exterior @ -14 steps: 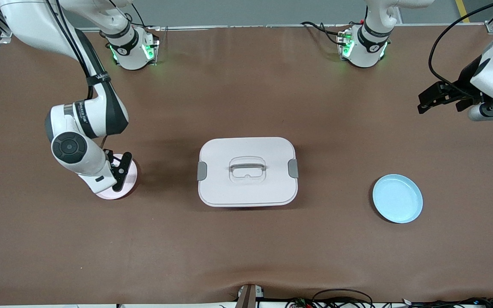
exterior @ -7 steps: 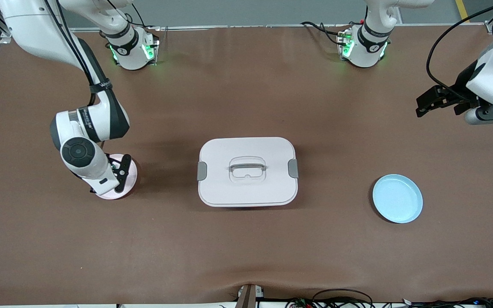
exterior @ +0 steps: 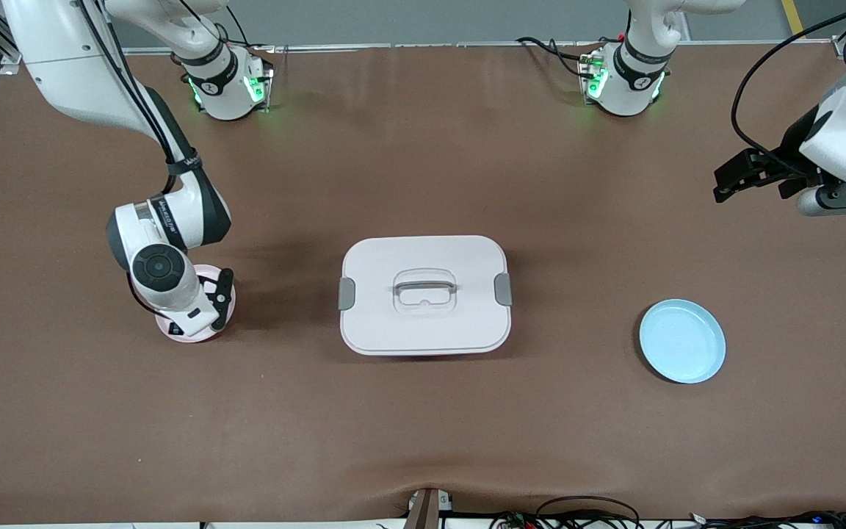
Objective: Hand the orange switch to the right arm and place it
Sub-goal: 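Lower the switch onto the pink plate with the right gripper, then open the right gripper to release the switch on the plate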
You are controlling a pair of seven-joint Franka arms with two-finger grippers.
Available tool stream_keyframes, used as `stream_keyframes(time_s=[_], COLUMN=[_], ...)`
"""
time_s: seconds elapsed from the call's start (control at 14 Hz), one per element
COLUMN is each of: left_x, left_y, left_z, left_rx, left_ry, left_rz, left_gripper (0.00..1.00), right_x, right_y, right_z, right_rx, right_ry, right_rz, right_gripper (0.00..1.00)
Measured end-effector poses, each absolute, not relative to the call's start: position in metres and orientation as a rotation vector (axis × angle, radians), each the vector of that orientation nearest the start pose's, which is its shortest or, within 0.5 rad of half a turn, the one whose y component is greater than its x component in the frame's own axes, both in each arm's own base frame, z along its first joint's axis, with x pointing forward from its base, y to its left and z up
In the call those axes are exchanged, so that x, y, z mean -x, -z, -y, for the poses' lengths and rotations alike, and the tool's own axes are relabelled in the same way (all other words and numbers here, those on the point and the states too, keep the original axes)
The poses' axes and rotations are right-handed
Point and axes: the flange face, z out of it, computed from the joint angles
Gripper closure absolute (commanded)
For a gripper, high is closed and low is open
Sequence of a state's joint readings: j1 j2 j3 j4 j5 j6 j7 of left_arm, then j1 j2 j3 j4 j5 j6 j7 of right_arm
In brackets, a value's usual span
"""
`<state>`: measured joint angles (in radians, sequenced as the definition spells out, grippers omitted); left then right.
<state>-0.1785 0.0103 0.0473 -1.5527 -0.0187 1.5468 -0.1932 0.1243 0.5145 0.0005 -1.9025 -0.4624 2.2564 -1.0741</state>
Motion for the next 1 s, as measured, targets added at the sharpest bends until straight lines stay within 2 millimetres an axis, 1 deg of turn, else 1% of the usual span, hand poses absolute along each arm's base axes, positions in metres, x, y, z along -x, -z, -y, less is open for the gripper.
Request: stream_keyframes(time_s=[0.07,0.29,0.36,0.43,0.86,0.93,1.0], left_x=[-0.551,-0.552,-0.553,-0.553,-0.554,-0.554,-0.554], left_y=[-0.625,-0.625,-0.625,-0.625,-0.625,-0.625,-0.624], left_z=[0.072,0.059,0.056,0.054,0.052,0.051,0.051], left_rx=[3.154,3.153,3.152,3.152,3.147,3.147,3.147], left_ry=[-0.029,-0.028,-0.027,-0.027,-0.026,-0.026,-0.027], left_rz=[0.106,0.142,0.151,0.157,0.162,0.164,0.165], left_gripper=[0.0,0.0,0.0,0.0,0.0,0.0,0.0], right_x=[-0.61,-0.609,-0.609,-0.61,-0.612,-0.613,-0.617], right_y=[-0.214,-0.211,-0.21,-0.21,-0.208,-0.212,-0.221], right_z=[-0.063,-0.067,-0.068,-0.068,-0.062,-0.059,-0.054], right_rx=[2.406,2.396,2.393,2.393,2.408,2.419,2.441], right_ry=[-0.49,-0.492,-0.491,-0.482,-0.477,-0.505,-0.543], right_rz=[2.298,2.306,2.311,2.315,2.304,2.286,2.249], right_gripper=[1.0,1.0,0.82,0.01,0.0,0.0,0.0])
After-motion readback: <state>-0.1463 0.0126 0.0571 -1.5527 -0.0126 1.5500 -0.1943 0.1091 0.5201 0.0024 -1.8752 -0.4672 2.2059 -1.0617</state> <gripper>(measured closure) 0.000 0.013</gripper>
